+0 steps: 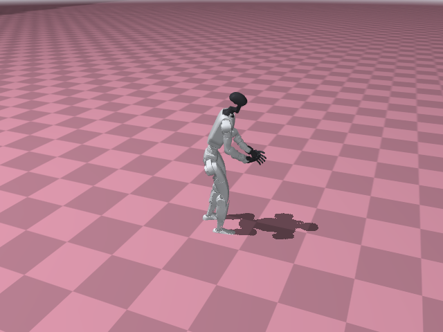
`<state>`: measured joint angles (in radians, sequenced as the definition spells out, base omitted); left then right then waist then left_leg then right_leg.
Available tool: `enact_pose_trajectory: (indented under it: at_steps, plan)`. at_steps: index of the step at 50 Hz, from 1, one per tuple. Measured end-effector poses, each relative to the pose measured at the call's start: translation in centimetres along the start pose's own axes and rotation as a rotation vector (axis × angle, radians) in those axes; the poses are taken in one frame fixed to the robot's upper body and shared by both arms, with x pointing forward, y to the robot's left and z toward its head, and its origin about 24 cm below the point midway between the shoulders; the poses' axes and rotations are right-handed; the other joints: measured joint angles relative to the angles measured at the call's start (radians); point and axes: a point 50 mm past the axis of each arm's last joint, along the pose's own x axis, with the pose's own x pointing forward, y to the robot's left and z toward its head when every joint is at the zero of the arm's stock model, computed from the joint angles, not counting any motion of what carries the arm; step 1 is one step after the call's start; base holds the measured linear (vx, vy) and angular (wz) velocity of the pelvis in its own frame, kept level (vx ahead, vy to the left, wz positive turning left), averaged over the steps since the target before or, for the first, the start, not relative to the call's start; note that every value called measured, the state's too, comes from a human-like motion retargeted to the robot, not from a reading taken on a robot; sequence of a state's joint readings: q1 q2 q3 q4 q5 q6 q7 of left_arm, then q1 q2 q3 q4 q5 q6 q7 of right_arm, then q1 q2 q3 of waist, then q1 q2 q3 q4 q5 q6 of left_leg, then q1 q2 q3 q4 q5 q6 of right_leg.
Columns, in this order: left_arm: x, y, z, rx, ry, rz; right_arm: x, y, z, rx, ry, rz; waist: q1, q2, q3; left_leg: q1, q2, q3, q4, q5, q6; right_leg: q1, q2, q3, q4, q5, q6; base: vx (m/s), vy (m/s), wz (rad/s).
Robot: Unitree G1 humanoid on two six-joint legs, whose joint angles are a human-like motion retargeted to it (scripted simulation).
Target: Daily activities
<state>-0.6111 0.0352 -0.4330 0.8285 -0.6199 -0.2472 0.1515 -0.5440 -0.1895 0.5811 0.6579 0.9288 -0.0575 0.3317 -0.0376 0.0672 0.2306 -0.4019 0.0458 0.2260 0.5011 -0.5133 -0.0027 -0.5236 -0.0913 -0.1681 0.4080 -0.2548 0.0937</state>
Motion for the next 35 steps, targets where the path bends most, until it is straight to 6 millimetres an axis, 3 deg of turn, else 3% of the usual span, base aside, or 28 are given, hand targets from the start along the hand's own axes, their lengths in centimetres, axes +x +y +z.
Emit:
enact_pose_trajectory:
  at_steps: [10,17,20,25,30,35]
  plan:
    - [-0.4,2.3,-1.6,0.146,0.068,0.045,-0.2,-2.4,-0.8,-0.187,0.126,-0.109,0.065,-0.025,0.015,0.008,-0.014,-0.151,0.102,-0.091,-0.023,-0.055,-0.013,0.051,0.049,0.029,0.035,-0.11,0.16,-0.15]
    - [-1.3,3.5,-3.4,0.226,0.124,0.087,-2.3,-3.8,-2.7,-0.304,0.15,-0.241,0.065,-0.072,0.015,0.044,-0.061,-0.196,0.032,-0.148,-0.003,-0.086,-0.025,0.101,0.044,0.08,0.085,-0.14,0.25,-0.27]
    - [-1.4,4.1,-3.4,0.265,0.118,0.11,-3.3,-3.8,-3.3,-0.334,0.119,-0.287,0.052,-0.103,0.015,0.063,-0.08,-0.182,-0.043,-0.122,0.01,-0.092,-0.046,0.098,0.005,0.141,0.102,-0.15,0.23,-0.3]
    - [-2.0,5.2,-3.5,0.301,0.098,0.174,-5.2,-3.3,-3.9,-0.332,0.029,-0.355,0.037,-0.149,0.0,0.045,-0.088,-0.144,-0.071,-0.09,0.018,-0.124,-0.068,0.057,0.036,0.117,0.081,-0.13,0.18,-0.39]
    - [-2.1,6.0,-3.0,0.287,0.068,0.258,-6.6,-3.3,-2.4,-0.316,-0.126,-0.474,0.027,-0.2,-0.013,0.036,-0.104,-0.112,-0.093,-0.066,0.031,-0.113,-0.077,0.027,0.129,0.025,0.059,-0.1,0.11,-0.31]
    - [-1.9,6.2,-2.5,0.226,0.044,0.329,-6.6,-3.8,1.0,-0.301,-0.309,-0.611,0.039,-0.243,-0.026,0.028,-0.114,-0.073,-0.098,-0.055,0.048,-0.074,-0.075,0.015,0.135,-0.02,0.048,-0.06,0.06,-0.37]
